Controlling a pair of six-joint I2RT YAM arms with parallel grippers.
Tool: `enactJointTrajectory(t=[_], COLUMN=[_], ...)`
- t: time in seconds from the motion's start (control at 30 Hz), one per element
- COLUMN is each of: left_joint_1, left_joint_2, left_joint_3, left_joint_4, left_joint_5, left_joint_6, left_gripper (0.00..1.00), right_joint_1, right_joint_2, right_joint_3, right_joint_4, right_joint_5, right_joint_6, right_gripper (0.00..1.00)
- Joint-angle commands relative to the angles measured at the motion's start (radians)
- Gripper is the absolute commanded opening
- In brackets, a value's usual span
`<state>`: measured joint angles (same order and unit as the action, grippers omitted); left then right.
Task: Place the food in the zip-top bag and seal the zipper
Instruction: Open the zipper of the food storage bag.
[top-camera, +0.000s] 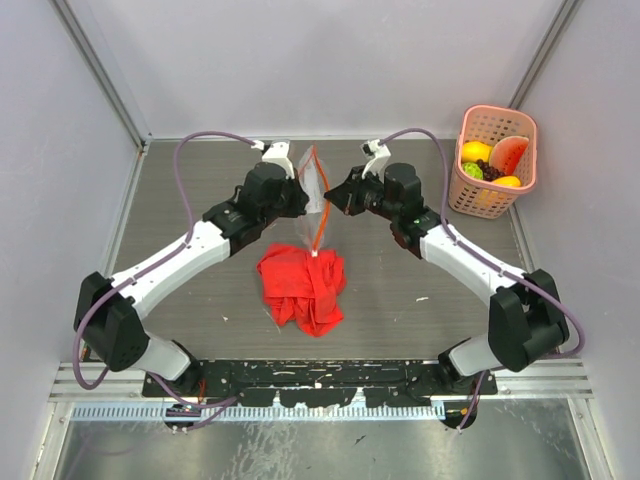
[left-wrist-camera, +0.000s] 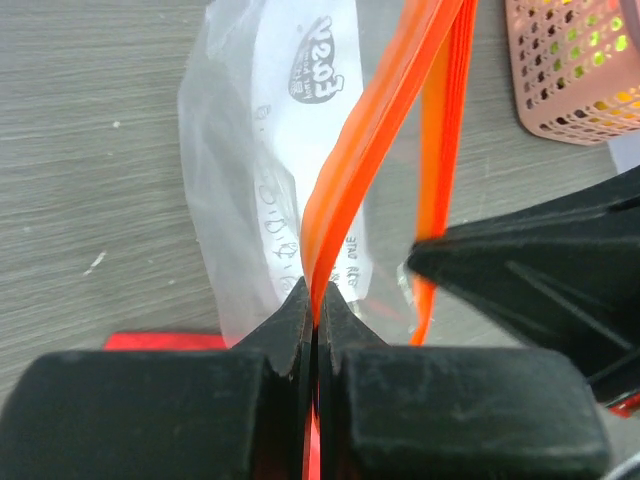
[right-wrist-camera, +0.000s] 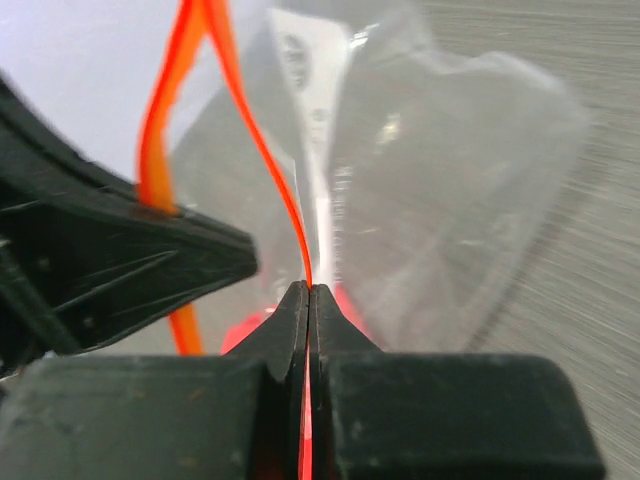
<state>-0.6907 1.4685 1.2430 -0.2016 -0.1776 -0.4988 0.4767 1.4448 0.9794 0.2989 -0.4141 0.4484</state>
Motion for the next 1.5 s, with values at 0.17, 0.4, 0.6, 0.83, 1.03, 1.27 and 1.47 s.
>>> enactJointTrajectory(t=[0.17, 0.4, 0.6, 0.83, 1.03, 1.27, 1.47], left_joint_1=[0.006, 0.006, 0.006, 0.006, 0.006, 0.006, 0.006], left_joint_2=[-0.082, -0.077, -0.068, -0.011, 0.064, 0.116, 0.238], left_joint_3=[0.032, 0.089, 0.129, 0.232, 0.408, 0.490, 0.489], left_joint_4=[-0.065, -0.186, -0.227, -0.268, -0.477, -0.583, -0.606], left_joint_5=[-0.137, -0.262, -0.284, -0.160, -0.282, -0.418, -0.365], left_joint_6=[0.081, 0.166, 0.209, 0.227, 0.319, 0.424, 0.383], left_gripper=[0.00, 0.00, 0.00, 0.00, 0.00, 0.00, 0.00], right_joint_1=[0.057, 0.071, 0.071, 0.073, 0.078, 0.083, 0.082], right_joint_2=[-0.080, -0.037, -0.015, 0.024, 0.103, 0.185, 0.224], right_joint_3=[0.162, 0.261, 0.301, 0.263, 0.271, 0.307, 0.292], right_joint_4=[-0.376, -0.511, -0.542, -0.398, -0.320, -0.356, -0.421], right_joint_5=[0.550, 0.814, 0.740, 0.480, 0.446, 0.547, 0.676], right_joint_6=[-0.185, -0.213, -0.208, -0.092, -0.024, -0.004, 0.011], right_gripper=[0.01, 0.01, 0.01, 0.01, 0.01, 0.01, 0.01])
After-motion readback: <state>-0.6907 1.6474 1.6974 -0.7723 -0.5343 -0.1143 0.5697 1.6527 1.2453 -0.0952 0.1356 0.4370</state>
